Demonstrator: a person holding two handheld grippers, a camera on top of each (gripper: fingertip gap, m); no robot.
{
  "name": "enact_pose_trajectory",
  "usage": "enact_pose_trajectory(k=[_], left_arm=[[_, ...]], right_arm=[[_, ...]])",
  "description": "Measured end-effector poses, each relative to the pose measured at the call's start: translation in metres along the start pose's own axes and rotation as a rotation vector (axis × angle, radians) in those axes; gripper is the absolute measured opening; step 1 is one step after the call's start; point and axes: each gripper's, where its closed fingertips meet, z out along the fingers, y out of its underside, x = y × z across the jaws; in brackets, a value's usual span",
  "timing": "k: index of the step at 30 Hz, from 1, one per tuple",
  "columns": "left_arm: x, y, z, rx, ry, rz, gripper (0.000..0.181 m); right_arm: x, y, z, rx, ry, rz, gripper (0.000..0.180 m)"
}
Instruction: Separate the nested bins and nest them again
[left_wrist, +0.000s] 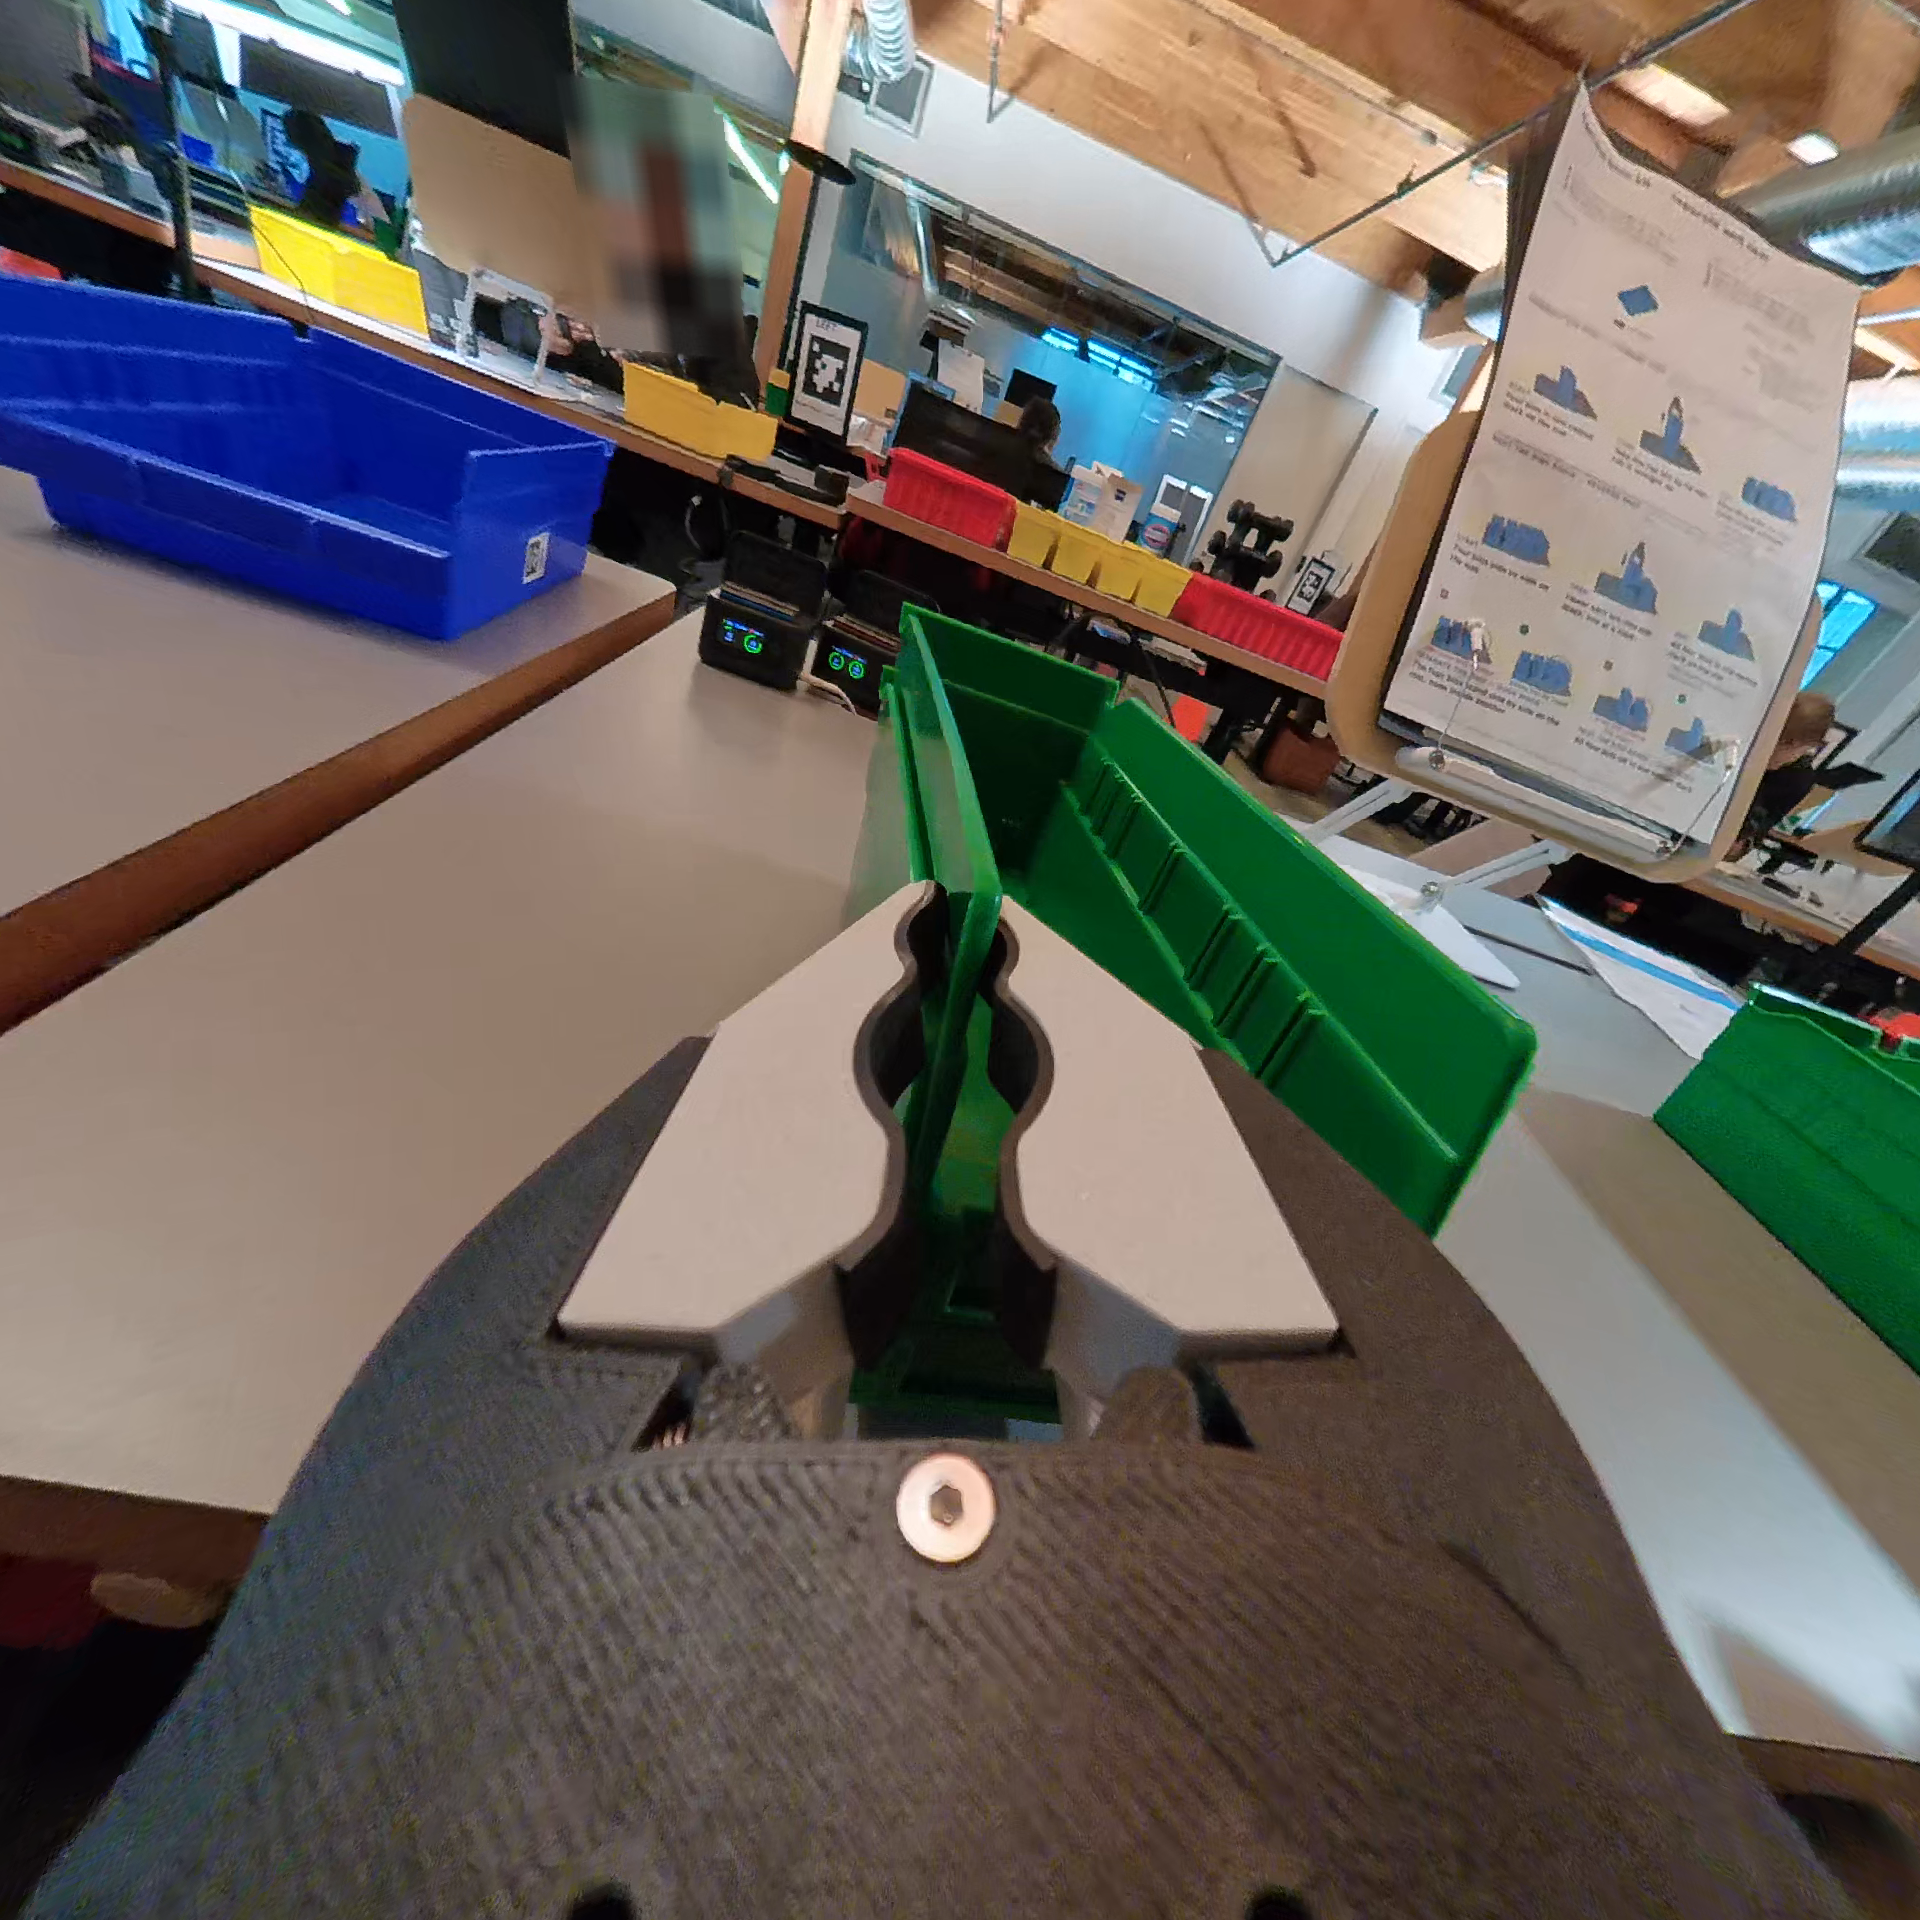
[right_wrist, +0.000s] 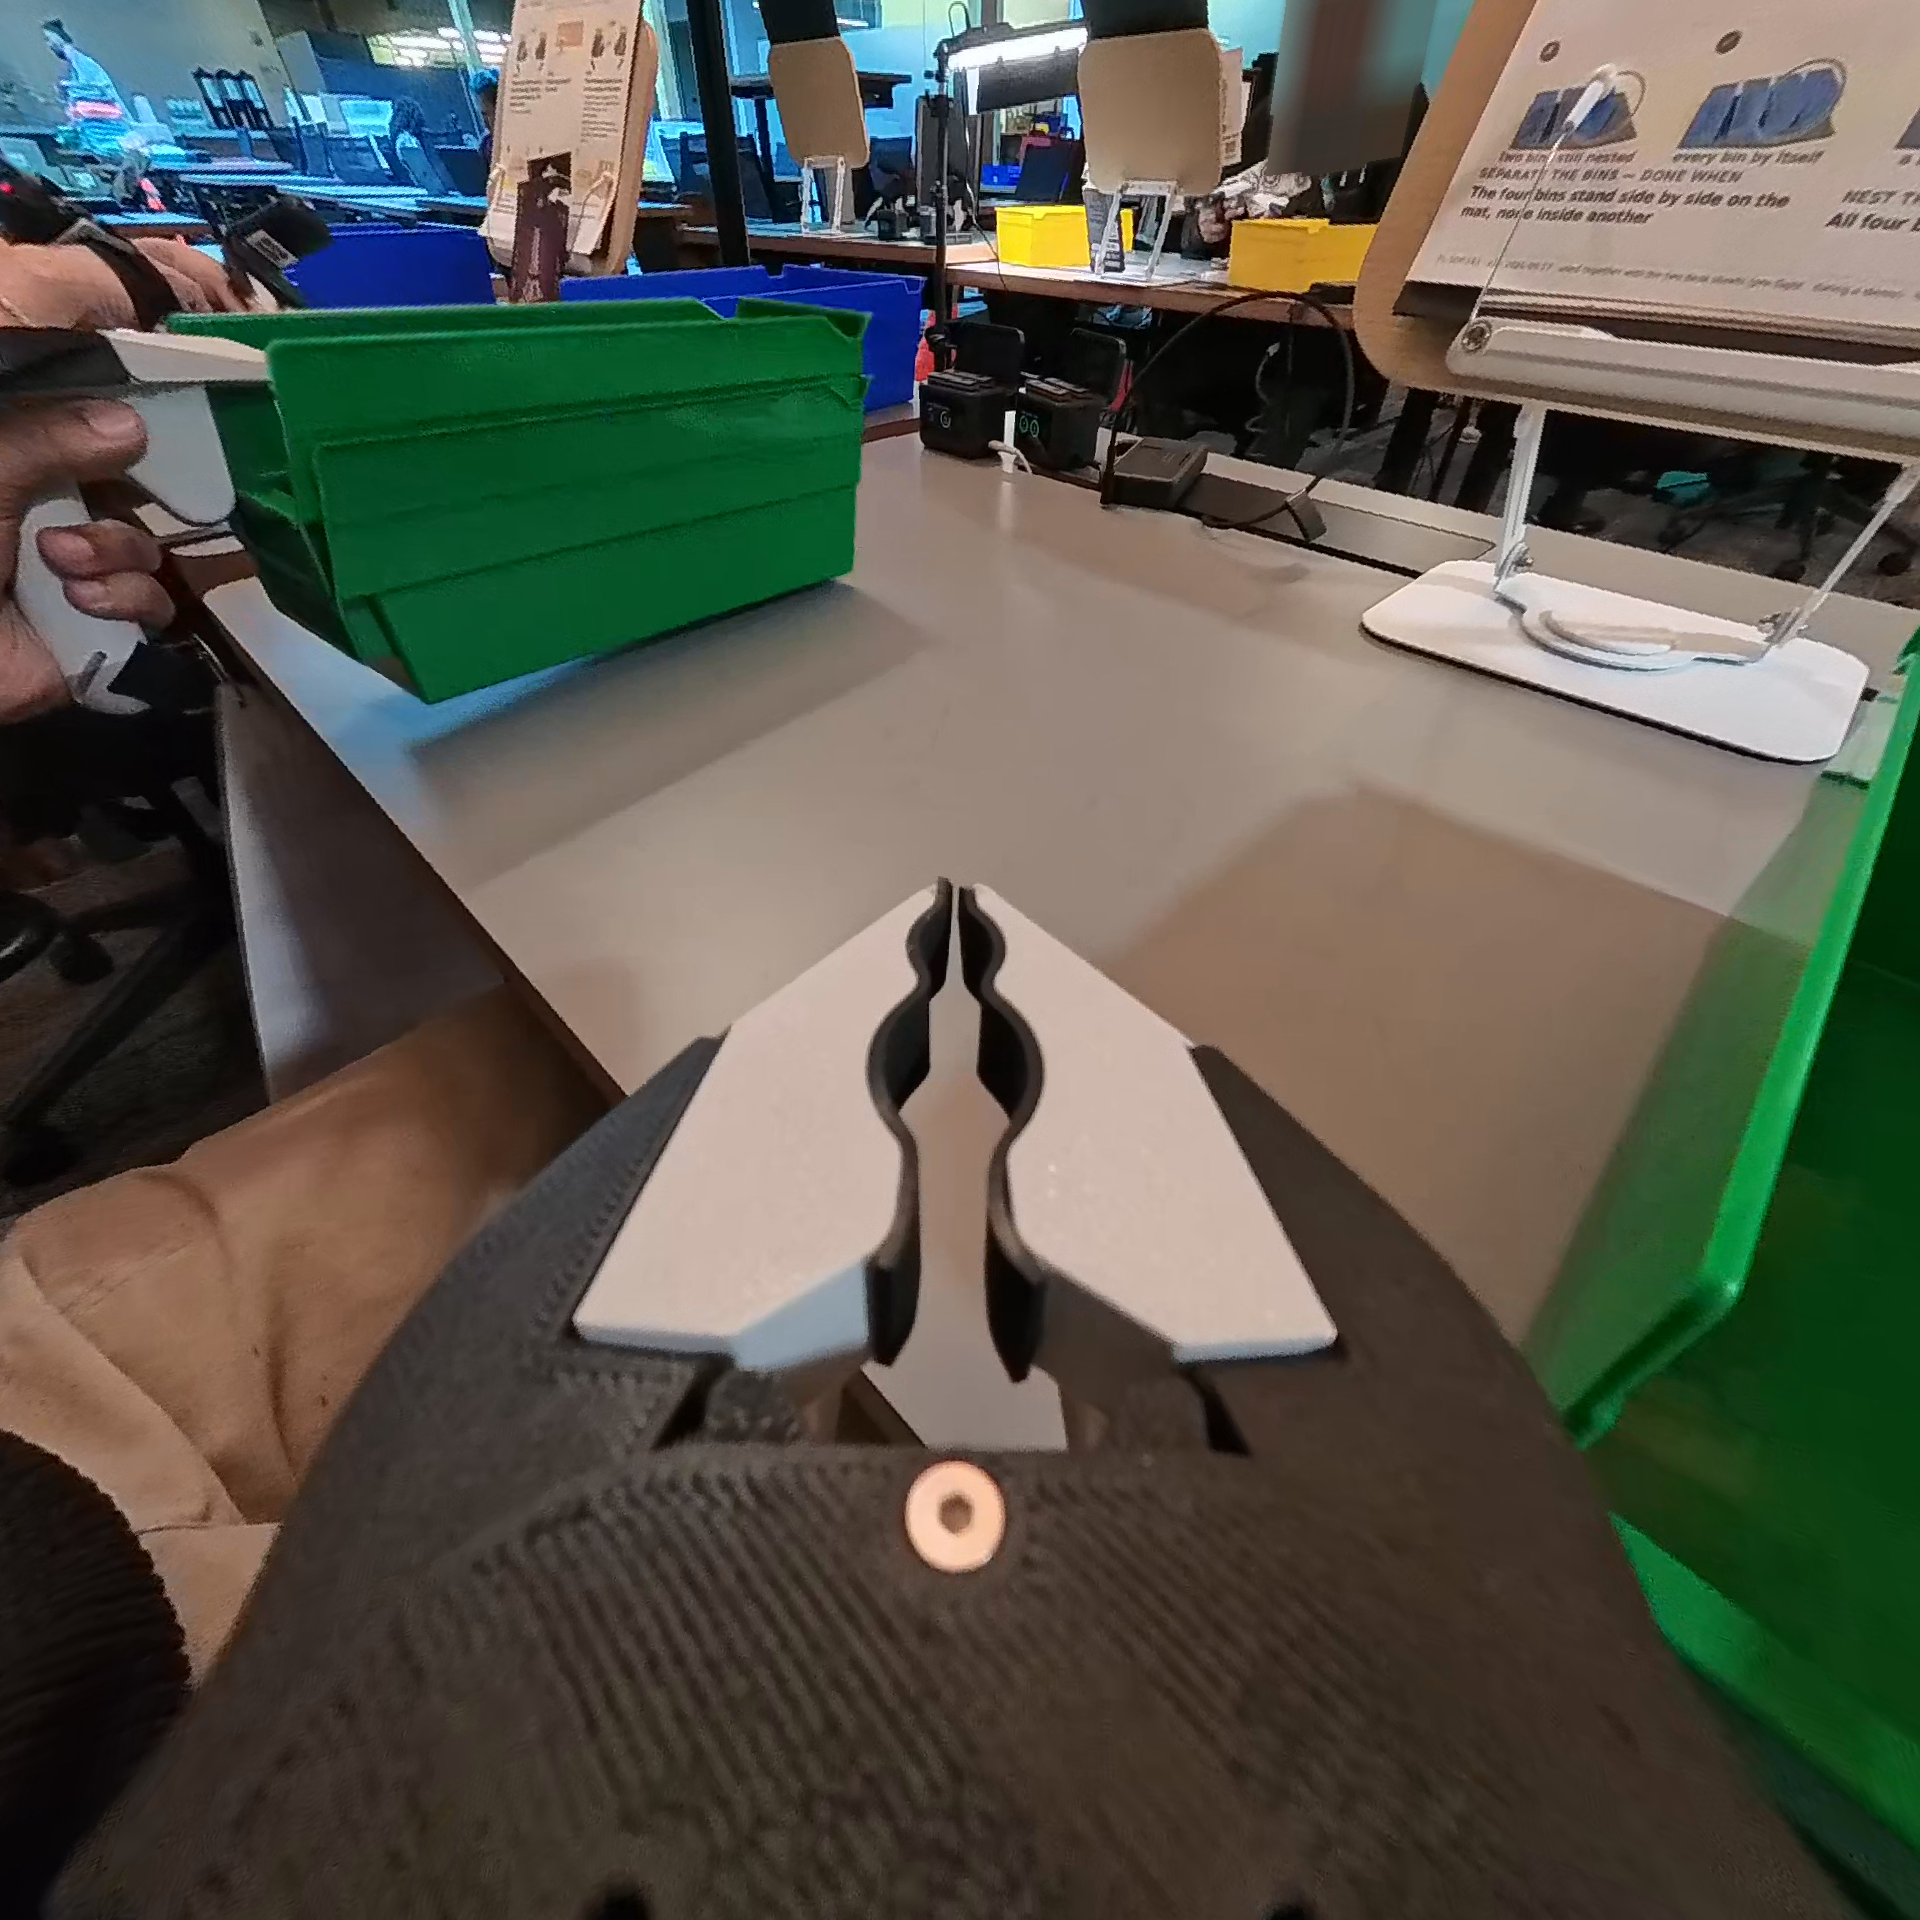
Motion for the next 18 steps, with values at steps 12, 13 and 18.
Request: enact_pose_trajectory(k=[12,13,18], left_arm=[[0.014,-0.005,0.0,0.041,0.044,0.031,0.0],[0.014,-0.005,0.0,0.043,0.046,0.032,0.001],[0.017,-0.005,0.0,0.042,0.065,0.026,0.001]], right_arm=[[0.002,0.002,0.0,-0.007,0.002,0.017,0.0],[0.003,0.002,0.0,-0.007,0.002,0.019,0.0],[0.003,0.003,0.0,-0.01,0.0,0.025,0.0]])
